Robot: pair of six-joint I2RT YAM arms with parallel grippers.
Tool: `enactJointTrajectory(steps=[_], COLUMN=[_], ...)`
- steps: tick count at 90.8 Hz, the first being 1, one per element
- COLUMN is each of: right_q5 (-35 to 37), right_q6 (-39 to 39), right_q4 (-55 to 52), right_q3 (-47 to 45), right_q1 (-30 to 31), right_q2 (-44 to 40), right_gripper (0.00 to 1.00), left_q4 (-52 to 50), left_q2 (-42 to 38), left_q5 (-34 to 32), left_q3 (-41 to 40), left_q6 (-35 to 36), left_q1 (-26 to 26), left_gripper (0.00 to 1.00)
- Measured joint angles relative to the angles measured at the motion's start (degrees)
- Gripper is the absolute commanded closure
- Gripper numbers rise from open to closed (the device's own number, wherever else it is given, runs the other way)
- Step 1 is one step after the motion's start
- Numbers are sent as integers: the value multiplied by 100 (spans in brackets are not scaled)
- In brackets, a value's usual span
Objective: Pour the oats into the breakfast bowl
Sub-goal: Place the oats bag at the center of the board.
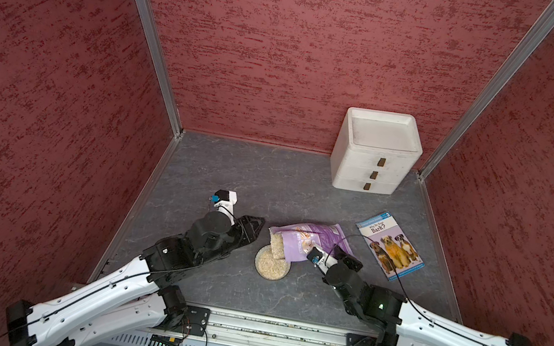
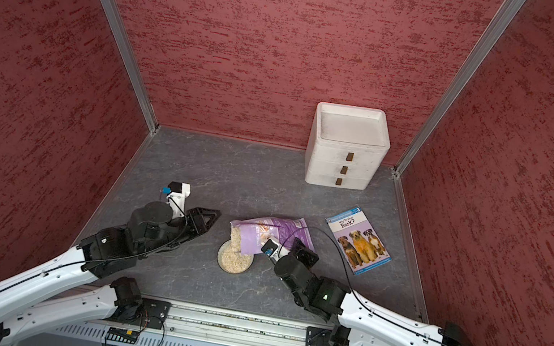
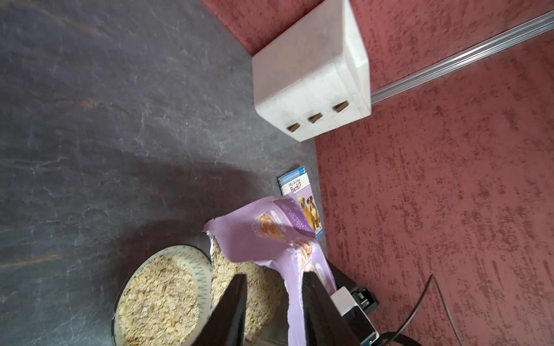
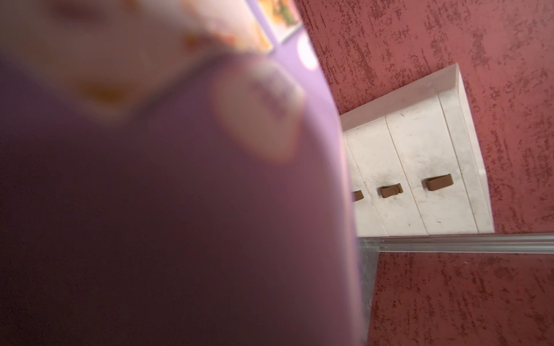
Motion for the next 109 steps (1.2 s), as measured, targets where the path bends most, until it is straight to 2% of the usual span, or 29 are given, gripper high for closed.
enactJointTrajectory(steps=[31,52,66,87,109], right_q5=[-459,-743,-994,-1290,-1353], right_q6=[1364,2492,3442,4485,4682], right_q4=[354,1434,2597,4028,4116], right_q3=[-52,-560,-1067,-1403,-1141], right_q1=[-2,-63,-164,-249,-254], right_q2=[-514,-968,-1075,-732,-170], right_gripper=[100,100,100,100,100], left_q4=[-72,243,588,1191,1596], left_q2=[-337,-525,-568,-2,992], left_q5=[-293,-269,-219,245,811], left_q3=[109,11,-107,-210,-210], left_q6=[247,669,894,1147,1281], left_q1=[4,4,4,2,-4], left_gripper=[61,53,50,46,44])
